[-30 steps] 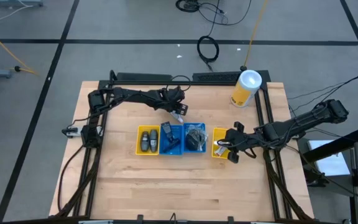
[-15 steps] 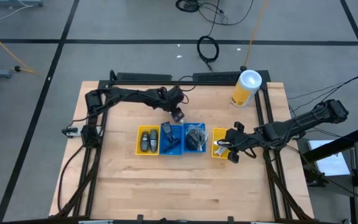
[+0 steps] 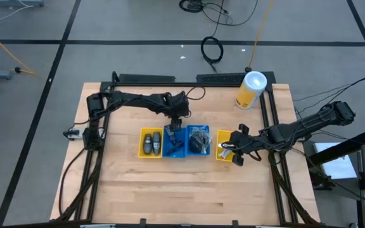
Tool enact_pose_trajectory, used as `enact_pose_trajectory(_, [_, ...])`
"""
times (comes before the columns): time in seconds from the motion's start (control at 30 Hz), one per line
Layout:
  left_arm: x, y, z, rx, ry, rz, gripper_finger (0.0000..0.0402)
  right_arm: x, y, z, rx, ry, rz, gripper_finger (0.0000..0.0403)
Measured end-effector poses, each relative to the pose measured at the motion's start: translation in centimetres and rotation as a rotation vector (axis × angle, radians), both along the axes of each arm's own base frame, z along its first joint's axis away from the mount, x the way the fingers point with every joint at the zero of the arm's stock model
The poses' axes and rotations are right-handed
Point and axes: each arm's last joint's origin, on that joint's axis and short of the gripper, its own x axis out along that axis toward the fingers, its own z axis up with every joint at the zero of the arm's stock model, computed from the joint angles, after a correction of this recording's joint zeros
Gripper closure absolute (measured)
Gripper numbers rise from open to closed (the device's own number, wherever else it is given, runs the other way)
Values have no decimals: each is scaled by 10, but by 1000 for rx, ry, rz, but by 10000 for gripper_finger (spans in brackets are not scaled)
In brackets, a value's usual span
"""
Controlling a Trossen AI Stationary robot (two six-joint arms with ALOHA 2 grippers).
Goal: Pick & Place Travel size toiletries
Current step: Put the toothpaste into the right yellow bin
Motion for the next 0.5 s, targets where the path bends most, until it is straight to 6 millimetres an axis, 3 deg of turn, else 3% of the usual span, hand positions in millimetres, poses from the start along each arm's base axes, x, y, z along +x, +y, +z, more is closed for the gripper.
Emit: enact_pose_trajectory(0.5, [-10, 4, 6, 20, 68, 41, 195, 0, 0, 0, -3, 0, -1, 326])
